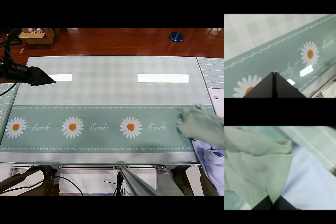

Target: Fold the shirts.

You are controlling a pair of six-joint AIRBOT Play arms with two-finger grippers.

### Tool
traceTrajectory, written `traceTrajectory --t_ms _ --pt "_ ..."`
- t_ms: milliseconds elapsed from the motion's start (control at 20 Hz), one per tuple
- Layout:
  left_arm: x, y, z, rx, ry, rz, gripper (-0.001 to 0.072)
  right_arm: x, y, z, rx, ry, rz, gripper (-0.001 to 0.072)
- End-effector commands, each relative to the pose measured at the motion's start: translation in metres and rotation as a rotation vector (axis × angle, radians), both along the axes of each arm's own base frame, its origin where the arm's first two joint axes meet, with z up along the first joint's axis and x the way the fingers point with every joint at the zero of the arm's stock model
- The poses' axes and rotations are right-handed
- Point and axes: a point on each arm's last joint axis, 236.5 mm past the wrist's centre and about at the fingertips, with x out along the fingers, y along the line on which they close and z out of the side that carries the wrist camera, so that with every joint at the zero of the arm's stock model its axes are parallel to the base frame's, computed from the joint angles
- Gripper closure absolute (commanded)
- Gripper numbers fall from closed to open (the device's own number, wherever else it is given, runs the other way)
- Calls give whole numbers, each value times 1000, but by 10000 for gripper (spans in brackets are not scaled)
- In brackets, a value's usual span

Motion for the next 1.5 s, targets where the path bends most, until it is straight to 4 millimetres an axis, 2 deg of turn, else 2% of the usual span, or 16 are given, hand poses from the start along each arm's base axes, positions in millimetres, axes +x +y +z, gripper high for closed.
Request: traceTrajectory --t_ms 0,200,500,650,700,750,800,850,950,1000,1050,1150,1250,1300,1350,1450 --pt "1 5 -1 21 -35 -31 675 -113 -15 18 -90 308 -307 688" --pt "3 16 -2 25 -38 -7 675 -161 -16 22 -107 368 -476 687" --pt "4 22 -1 25 -38 10 675 -192 16 -31 74 466 -512 687" --pt "5 23 -1 26 -38 13 674 -219 25 -41 94 612 -504 683" --pt "5 23 -1 26 -38 13 674 -224 21 -41 77 638 -495 593" --pt "6 23 -2 26 -41 16 674 -226 14 -40 45 641 -486 400" --pt "8 24 -1 28 -46 21 674 -224 2 -40 -8 621 -489 290" --pt "10 24 -1 29 -54 28 674 -214 -14 -43 -77 558 -516 289" --pt "17 27 0 32 -75 49 632 -154 -56 -47 -189 280 -456 289" --pt "21 27 1 29 -86 60 503 -99 -81 -39 -242 59 -392 290" --pt "27 27 4 19 -106 76 303 -26 -104 -15 -281 -230 -321 295" --pt "48 20 21 -40 -187 132 228 120 -108 63 -259 -773 -130 339" --pt "77 1 47 -119 -303 196 228 229 -53 109 -111 -999 175 339" --pt "90 -12 52 -110 -361 209 229 271 -8 103 -14 -975 338 339" --pt "96 -29 50 -75 -395 190 229 302 39 83 58 -891 498 339" --pt "89 -68 21 44 -355 109 230 330 119 23 146 -643 724 339"
